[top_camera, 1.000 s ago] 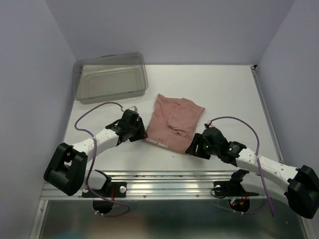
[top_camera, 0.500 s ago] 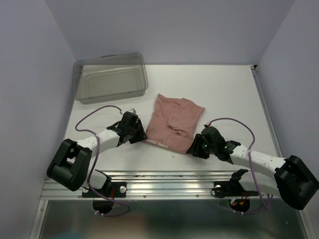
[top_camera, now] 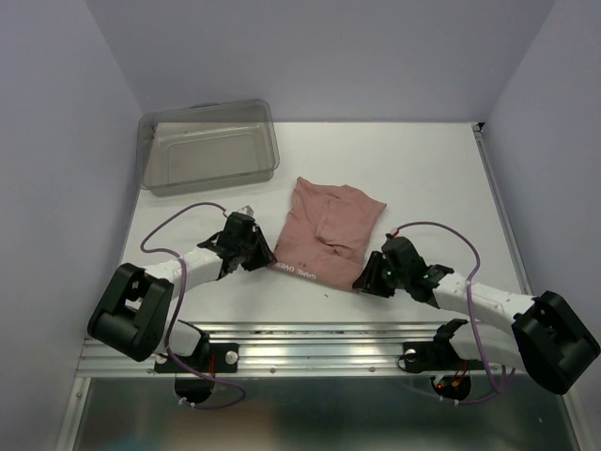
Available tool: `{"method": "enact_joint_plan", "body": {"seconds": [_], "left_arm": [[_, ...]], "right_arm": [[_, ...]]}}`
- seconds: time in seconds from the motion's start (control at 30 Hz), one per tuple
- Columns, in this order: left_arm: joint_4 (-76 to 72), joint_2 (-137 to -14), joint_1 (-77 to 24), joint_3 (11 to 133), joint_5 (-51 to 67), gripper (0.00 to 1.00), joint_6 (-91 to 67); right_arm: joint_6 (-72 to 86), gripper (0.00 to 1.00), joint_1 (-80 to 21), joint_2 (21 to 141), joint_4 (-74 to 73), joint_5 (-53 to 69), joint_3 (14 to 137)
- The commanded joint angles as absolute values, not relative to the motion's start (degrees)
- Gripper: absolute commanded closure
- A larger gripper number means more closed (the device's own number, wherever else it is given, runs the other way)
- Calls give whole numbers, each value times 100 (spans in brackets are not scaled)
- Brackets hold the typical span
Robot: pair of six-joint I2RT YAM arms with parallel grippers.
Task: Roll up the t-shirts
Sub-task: Roll the T-shirt to the center of the board.
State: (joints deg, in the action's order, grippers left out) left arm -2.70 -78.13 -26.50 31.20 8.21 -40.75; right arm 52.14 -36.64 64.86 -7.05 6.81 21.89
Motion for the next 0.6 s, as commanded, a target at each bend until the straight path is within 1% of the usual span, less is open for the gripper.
{"method": "enact_joint_plan", "body": {"seconds": [0.0, 0.07, 0.17, 0.23, 0.27, 0.33, 0.43, 0.5, 0.53, 0.57], "left_arm": [[-325, -7664, -2628, 2927, 905, 66, -4131], [-308, -7655, -2628, 2909, 905, 68, -4140], [-273, -7646, -2628, 2900, 870, 67, -4148], [-264, -7629, -2628, 2892, 853, 64, -4157], [-264, -7629, -2628, 2892, 861, 60, -4157], [-220, -7603, -2628, 2892, 861, 55, -4149], [-141, -7541, -2637, 2909, 861, 50, -4131], [-36, -7524, -2637, 2970, 740, 46, -4104], [148, -7497, -2645, 2988, 669, 45, -4104], [219, -7462, -2646, 2997, 598, 45, -4104]], "right_arm": [[5063, 58, -3621, 6495, -413, 948, 2136], [5062, 57, -3621, 6548, -369, 1010, 2110], [5054, 58, -3621, 6714, -220, 1116, 2092], [5097, 59, -3621, 6785, -158, 1134, 2066], [5106, 62, -3621, 6794, -132, 1134, 2031], [5141, 63, -3621, 6750, -132, 1099, 2022], [5168, 63, -3621, 6680, -176, 1046, 1995], [5186, 60, -3621, 6662, -193, 1028, 1978], [5194, 57, -3621, 6645, -211, 994, 1978], [5203, 57, -3621, 6627, -228, 976, 1978]]}}
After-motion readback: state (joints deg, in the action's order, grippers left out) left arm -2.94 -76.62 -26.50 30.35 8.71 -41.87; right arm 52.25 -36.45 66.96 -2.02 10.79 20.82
